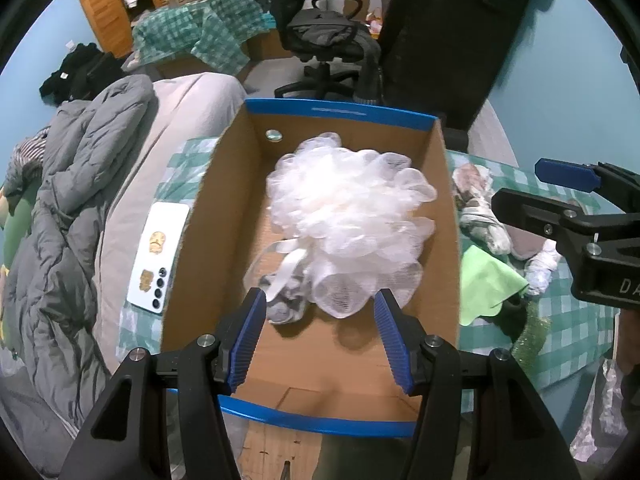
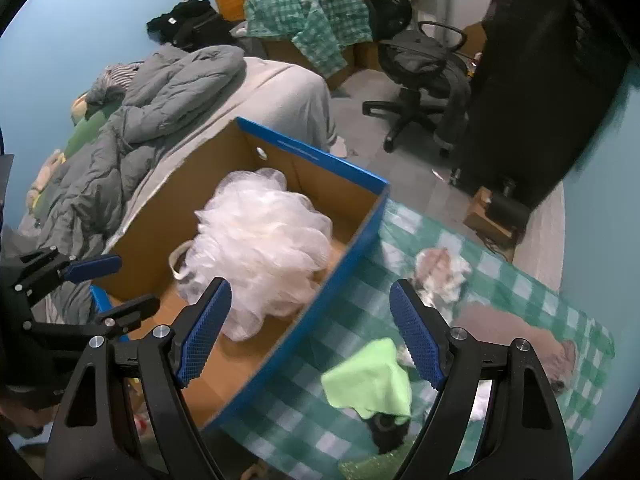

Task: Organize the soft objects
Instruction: 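Withdraw both tools from the box back over the table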

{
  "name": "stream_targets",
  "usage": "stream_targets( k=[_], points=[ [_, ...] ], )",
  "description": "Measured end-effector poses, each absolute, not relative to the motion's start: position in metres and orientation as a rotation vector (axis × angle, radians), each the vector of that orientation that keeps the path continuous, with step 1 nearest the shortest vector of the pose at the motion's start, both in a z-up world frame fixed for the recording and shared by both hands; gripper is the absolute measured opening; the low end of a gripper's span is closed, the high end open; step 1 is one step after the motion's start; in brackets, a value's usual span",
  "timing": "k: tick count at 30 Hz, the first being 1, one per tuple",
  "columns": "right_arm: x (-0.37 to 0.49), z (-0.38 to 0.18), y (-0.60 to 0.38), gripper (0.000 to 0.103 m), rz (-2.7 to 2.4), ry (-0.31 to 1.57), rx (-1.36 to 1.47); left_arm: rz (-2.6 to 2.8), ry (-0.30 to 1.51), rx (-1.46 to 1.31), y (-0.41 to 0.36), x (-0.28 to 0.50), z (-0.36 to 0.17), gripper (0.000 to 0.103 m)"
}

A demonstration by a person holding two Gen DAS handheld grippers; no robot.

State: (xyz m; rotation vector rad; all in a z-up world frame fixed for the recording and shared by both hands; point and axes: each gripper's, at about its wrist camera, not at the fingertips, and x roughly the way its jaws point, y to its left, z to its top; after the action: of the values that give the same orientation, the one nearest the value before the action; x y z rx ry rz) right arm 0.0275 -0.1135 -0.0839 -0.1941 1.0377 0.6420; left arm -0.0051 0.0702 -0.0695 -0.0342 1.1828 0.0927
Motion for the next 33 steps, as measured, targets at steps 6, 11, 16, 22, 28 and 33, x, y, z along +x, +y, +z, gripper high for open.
stream_targets(
  k=[6, 11, 16, 22, 28, 33],
  points=[
    [0.025, -0.087, -0.137, 0.082, 0.602, 1.050, -0.177, 0.056, 1.187, -0.007, 0.050, -0.002, -0.070, 0.058],
    [0.023, -0.092, -0.160, 0.082, 0.566, 1.061, -0.166, 0.020, 1.188, 0.013, 0.031, 0.000, -0.070, 0.058],
    [0.022, -0.096, -0.183, 0.082, 0.525, 1.075, -0.142, -0.021, 1.197, 0.042, 0.009, 0.000, -0.072, 0.058],
    [0.023, -0.099, -0.211, 0.082, 0.476, 1.090, -0.117, -0.067, 1.208, 0.062, -0.017, 0.000, -0.075, 0.058],
    [0.024, -0.104, -0.236, 0.082, 0.433, 1.109, -0.097, -0.112, 1.223, 0.084, -0.043, 0.001, -0.080, 0.058],
    [0.024, -0.112, -0.256, 0.082, 0.407, 1.127, -0.095, -0.135, 1.241, 0.096, -0.060, 0.002, -0.087, 0.058]
  ],
)
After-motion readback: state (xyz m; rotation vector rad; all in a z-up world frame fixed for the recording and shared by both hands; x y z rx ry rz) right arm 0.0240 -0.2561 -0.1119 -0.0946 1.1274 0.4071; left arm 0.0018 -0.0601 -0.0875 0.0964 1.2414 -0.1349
